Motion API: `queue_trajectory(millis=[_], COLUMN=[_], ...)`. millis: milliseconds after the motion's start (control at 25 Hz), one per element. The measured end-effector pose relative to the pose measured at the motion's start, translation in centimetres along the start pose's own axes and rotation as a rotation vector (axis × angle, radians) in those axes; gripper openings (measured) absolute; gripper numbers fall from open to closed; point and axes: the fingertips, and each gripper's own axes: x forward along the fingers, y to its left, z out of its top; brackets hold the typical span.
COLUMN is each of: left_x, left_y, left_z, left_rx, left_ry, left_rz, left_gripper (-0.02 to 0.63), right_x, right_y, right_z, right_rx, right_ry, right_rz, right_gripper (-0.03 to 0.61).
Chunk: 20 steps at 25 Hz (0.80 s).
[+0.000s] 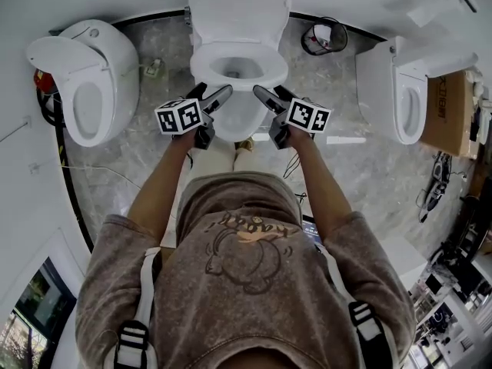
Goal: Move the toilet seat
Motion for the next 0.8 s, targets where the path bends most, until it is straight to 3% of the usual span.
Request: queue_trajectory(millis=[800], left_x=[1.8], left_y=[-0.7], left_z=[4.5], left_rx=[0.041], left_ry=[0.02], left_rz=[-0.032], left_gripper=[0.426], right_x=[1.2], right_y=[0.8], right_z=[5.5], right_rx=[0.02], right_ry=[-0.079], right_rz=[0.012], right_gripper=[0.425])
